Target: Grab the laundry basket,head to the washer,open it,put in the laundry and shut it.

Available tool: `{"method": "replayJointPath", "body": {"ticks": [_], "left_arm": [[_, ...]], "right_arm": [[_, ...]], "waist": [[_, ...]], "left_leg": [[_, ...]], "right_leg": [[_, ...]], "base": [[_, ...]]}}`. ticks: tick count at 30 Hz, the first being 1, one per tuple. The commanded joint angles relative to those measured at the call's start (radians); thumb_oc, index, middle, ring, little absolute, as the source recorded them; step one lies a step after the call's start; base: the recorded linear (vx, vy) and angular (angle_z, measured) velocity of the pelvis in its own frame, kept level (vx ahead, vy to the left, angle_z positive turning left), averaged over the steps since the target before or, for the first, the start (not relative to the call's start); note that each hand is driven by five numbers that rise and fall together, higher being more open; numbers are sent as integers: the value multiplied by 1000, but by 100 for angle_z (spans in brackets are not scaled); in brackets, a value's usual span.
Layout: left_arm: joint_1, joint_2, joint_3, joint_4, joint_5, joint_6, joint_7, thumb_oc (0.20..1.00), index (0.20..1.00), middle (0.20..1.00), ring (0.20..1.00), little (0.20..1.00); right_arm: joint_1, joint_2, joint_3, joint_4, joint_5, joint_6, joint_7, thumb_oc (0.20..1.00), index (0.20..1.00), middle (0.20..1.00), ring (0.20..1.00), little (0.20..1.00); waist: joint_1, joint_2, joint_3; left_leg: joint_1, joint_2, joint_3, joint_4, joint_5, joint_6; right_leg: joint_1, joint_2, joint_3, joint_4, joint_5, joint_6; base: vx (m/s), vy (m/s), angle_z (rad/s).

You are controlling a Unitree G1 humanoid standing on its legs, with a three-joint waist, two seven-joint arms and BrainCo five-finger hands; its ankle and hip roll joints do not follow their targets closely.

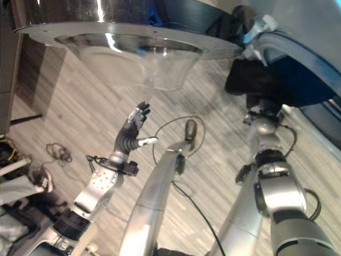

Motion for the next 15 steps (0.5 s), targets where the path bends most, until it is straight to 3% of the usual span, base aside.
{"method": "replayJointPath", "body": {"ticks": [1, 5, 10, 14, 15], "left_arm": [[81, 37, 41, -130, -21, -30, 6, 1000, 1000, 1000, 1000, 1000], [96, 56, 47, -139, -19, -18, 8, 1000, 1000, 1000, 1000, 1000], [131, 100, 65, -192, -2, 17, 25, 1000, 1000, 1000, 1000, 1000], [140, 110, 71, -208, 5, 35, 39, 1000, 1000, 1000, 1000, 1000], [135, 112, 68, -208, 18, 47, 53, 1000, 1000, 1000, 1000, 1000]], "right_arm": [[-62, -166, -52, -210, -25, -234, -97, 200, 200, 200, 200, 200], [-6, -103, -83, -345, -7, -280, -109, 200, 200, 200, 200, 200], [119, 10, -89, -714, -70, -319, -146, 200, 200, 200, 200, 200], [120, 62, -98, -802, -49, -359, -169, 200, 200, 200, 200, 200], [101, 105, -120, -866, -66, -397, -214, 200, 200, 200, 200, 200]], "waist": [[-36, 54, 1], [-54, 29, 1], [-94, -29, 1], [-105, -46, 1], [-108, -52, 1]], "left_leg": [[97, 96, -28, 14, -97, -39], [101, 117, -44, 69, -126, -42], [96, 144, -67, 128, -154, -46], [100, 152, -71, 133, -163, -49], [103, 156, -72, 135, -166, -52]], "right_leg": [[59, 56, -1, 155, -242, -39], [55, 79, -6, 237, -294, -57], [52, 112, -11, 319, -351, -85], [51, 121, -13, 343, -363, -92], [51, 123, -16, 350, -371, -95]], "base": [[6, -109, 1], [17, -97, -9], [6, -106, -6], [10, -66, -5], [22, -104, -7]]}}
